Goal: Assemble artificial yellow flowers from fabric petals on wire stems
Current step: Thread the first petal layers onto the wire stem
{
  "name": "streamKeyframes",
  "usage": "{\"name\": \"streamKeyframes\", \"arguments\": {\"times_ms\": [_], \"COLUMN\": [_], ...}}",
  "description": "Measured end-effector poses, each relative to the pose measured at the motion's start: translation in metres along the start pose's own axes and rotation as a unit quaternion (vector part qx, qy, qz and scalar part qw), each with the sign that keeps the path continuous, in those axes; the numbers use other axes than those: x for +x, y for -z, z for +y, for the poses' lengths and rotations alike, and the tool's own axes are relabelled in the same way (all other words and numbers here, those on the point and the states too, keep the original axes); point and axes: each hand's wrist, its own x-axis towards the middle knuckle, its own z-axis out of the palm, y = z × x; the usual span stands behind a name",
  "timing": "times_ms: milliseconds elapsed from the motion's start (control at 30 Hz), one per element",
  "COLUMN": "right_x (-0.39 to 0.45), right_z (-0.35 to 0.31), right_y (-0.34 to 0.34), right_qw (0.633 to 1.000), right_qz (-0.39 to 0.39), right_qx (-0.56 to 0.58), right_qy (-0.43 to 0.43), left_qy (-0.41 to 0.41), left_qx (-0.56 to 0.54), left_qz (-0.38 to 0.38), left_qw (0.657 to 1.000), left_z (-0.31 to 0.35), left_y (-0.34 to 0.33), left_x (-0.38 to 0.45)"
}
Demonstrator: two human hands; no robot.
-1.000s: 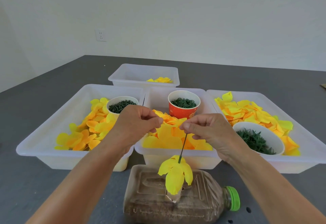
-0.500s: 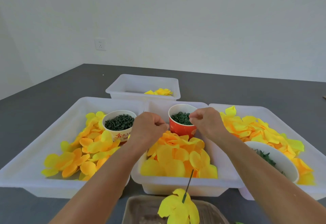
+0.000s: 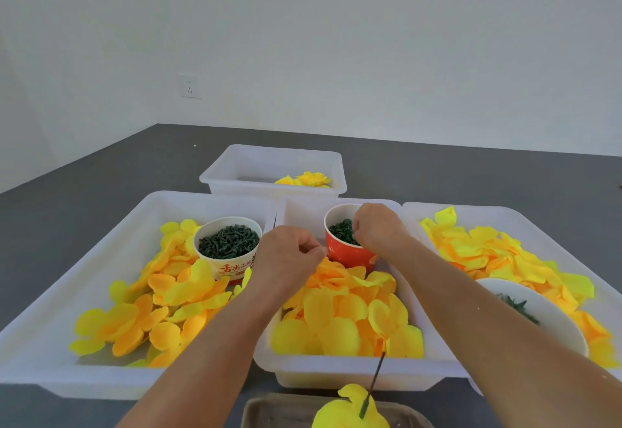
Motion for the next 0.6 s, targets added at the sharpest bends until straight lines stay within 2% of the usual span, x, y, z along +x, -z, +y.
{"name": "streamKeyframes", "arguments": {"times_ms": [100,233,433,533,600], "right_x": [-0.0032,-0.0038,-0.0045,-0.0032,-0.0035], "right_z": [-0.0019,-0.0075,-0.0093,-0.0077,-0.0027], "right_y": [-0.0012,0.0019,0.0053,0.0033,-0.0006], "right_qw": [1.000,0.999,0.998,0.984,0.969], "right_qz": [0.008,-0.026,-0.013,-0.012,0.015], "right_qx": [0.002,0.028,0.063,0.167,0.239], "right_qy": [0.020,0.025,-0.011,-0.059,-0.058], "left_qy": [0.000,-0.002,-0.003,-0.005,-0.005], "left_qx": [-0.002,0.000,0.004,0.006,0.005], "left_qz": [0.003,0.003,0.002,0.002,0.002], "left_qw": [1.000,1.000,1.000,1.000,1.000], "left_z": [-0.0001,-0.0002,-0.0019,-0.0026,-0.0025], "left_y": [-0.0002,-0.0013,-0.0016,-0.0018,-0.0018], "left_x": [0.0000,-0.0005,0.0000,0.0003,0.0004]}}
